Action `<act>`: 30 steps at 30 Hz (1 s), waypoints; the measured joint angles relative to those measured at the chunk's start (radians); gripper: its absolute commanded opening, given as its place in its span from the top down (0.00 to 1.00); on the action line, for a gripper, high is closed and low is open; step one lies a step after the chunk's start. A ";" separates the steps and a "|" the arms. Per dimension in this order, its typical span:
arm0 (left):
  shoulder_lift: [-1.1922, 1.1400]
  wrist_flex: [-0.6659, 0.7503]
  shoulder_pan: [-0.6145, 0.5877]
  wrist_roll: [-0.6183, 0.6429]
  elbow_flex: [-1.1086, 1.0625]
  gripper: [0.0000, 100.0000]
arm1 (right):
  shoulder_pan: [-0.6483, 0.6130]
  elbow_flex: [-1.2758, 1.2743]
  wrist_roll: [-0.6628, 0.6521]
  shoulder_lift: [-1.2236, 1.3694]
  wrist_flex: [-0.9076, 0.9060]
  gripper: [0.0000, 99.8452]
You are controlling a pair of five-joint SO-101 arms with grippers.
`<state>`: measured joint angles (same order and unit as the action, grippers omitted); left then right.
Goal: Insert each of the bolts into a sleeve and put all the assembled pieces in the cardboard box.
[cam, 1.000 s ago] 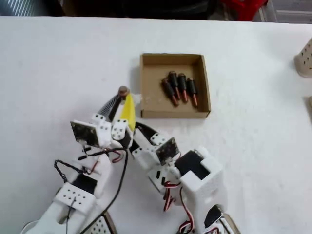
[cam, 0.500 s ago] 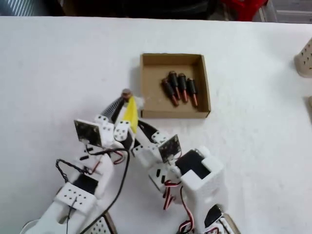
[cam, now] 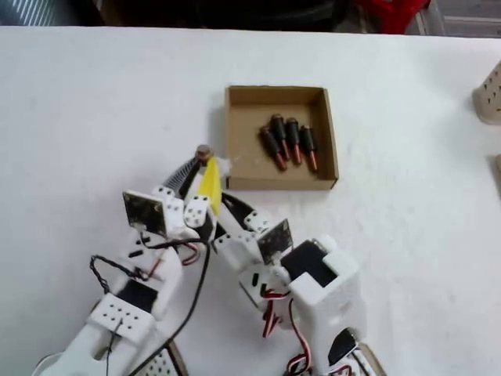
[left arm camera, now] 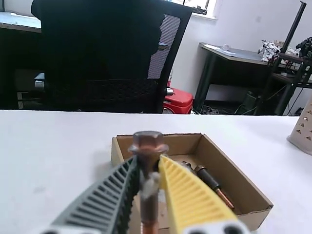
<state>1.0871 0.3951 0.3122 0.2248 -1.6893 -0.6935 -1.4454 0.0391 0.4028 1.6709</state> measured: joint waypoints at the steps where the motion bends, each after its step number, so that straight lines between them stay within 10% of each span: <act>1: 0.000 -0.005 0.003 -0.005 0.000 0.98 | 0.000 -0.002 0.000 0.000 0.000 0.98; 30: 0.000 -0.195 0.023 -0.074 0.000 0.98 | 0.040 -0.071 0.009 -0.086 0.002 0.98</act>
<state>1.0871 0.2002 0.3353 0.1511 -1.6893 -0.6536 -1.5159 0.0483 0.3168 1.6724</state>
